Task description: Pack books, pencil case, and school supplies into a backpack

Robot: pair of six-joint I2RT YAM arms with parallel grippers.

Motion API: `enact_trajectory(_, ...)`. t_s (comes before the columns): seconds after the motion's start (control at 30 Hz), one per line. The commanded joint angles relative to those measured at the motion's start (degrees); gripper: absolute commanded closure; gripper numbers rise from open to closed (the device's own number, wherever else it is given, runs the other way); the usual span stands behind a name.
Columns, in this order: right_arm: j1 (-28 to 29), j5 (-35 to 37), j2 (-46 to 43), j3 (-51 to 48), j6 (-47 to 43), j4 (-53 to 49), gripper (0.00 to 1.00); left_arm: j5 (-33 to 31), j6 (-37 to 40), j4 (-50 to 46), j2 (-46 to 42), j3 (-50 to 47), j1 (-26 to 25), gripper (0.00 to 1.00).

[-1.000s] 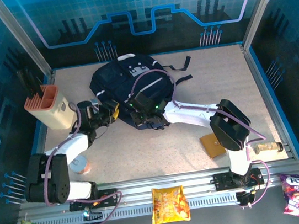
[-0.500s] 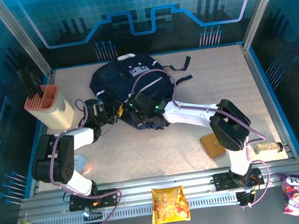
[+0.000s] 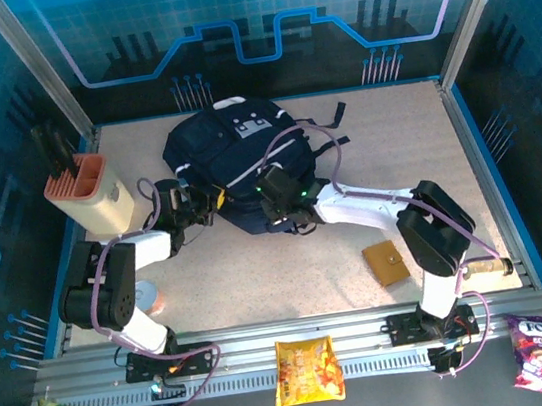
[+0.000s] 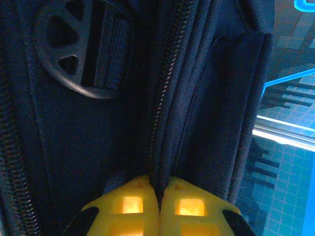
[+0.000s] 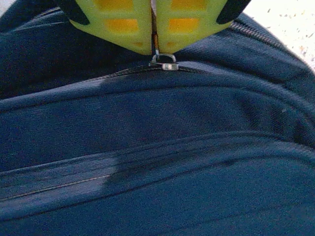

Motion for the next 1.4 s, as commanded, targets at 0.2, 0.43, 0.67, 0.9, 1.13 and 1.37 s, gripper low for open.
enact_trajectory(0.2, -0.9, -4.9, 2.3, 2.7, -1.2, -0.1, 0.83, 2.1, 1.0, 1.0, -1.4, 2.6, 0.2, 1.0)
enact_trajectory(0.43, -1.9, -1.8, 1.6, 2.0, 1.1, -0.8, 0.93, 2.5, 1.1, 0.9, -1.6, 2.7, 0.2, 1.0)
enact_trajectory(0.67, -6.3, 5.6, -5.7, -5.0, 4.1, -1.3, 0.98, 2.8, 3.1, -1.0, -1.6, 3.3, 0.3, 1.0)
enact_trajectory(0.9, -9.0, 5.9, -13.1, -12.2, 3.4, 0.0, 1.0, 5.5, 7.5, -5.9, 0.1, 6.1, 0.1, 1.0)
enact_trajectory(1.13, -2.2, 0.5, -17.9, -18.3, -4.1, 10.3, 1.0, 6.1, 17.1, -17.9, 4.2, 15.9, 0.3, 0.98)
enact_trajectory(1.37, 2.4, -7.8, -14.3, -17.8, -4.0, 19.0, 1.0, 2.6, 21.4, -24.0, 5.6, 20.3, 1.9, 0.85)
